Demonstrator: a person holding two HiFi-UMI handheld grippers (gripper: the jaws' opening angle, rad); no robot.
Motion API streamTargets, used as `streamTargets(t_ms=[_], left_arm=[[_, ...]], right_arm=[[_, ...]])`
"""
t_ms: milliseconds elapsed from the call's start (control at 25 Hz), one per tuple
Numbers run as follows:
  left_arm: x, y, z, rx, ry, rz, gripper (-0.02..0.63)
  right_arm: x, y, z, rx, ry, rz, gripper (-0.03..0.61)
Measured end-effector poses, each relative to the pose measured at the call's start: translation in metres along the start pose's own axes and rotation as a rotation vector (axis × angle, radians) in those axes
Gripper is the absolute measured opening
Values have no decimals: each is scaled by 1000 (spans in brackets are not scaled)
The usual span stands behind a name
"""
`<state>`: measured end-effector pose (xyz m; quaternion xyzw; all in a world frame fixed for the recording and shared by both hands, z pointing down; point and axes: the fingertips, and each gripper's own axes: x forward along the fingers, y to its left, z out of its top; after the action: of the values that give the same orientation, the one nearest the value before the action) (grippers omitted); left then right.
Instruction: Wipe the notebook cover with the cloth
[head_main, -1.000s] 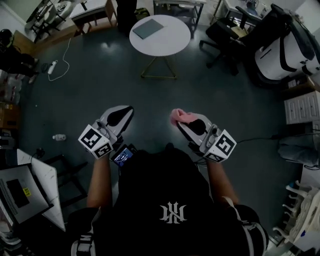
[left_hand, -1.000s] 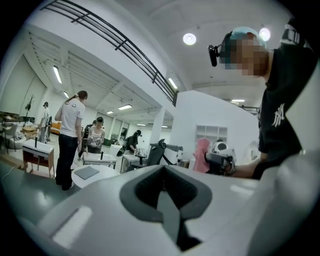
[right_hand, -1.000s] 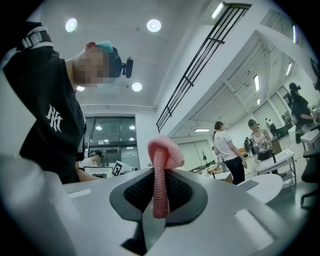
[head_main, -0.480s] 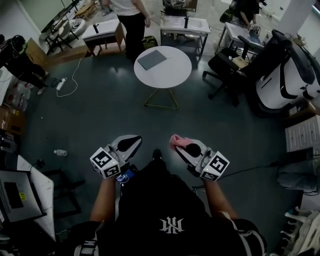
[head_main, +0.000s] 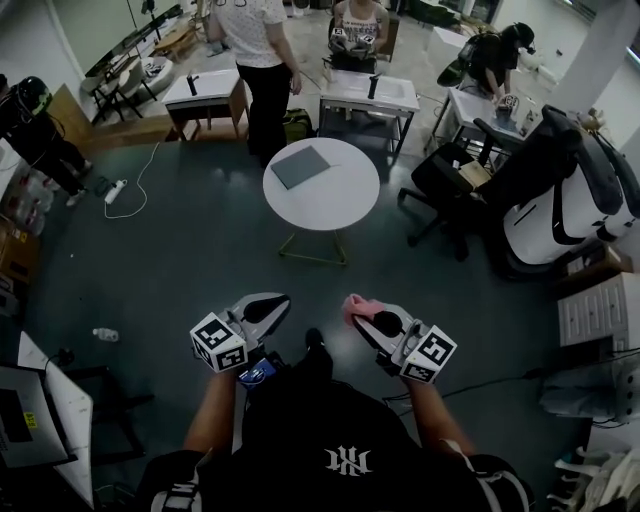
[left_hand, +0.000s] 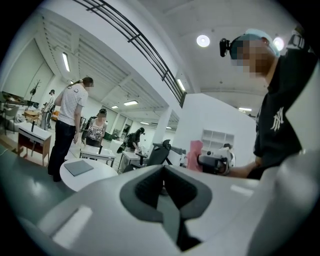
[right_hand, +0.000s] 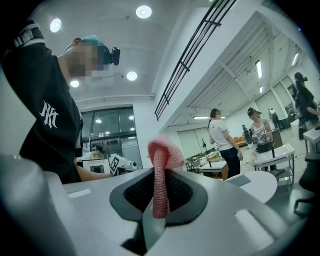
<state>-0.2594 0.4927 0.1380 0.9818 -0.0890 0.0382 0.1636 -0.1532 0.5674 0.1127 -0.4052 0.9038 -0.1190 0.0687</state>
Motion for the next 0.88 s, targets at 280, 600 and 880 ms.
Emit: streamTargets(t_ms=[280, 600, 880], left_arm=[[56, 84, 44, -16, -40, 14, 5], [98, 187, 78, -23, -52, 57, 6], [134, 245, 72, -45, -23, 80, 17]], right_arm=[[47, -93, 37, 3, 39, 1, 37], [109, -192, 68, -17, 55, 3, 37], [136, -261, 59, 11, 62, -3, 37]])
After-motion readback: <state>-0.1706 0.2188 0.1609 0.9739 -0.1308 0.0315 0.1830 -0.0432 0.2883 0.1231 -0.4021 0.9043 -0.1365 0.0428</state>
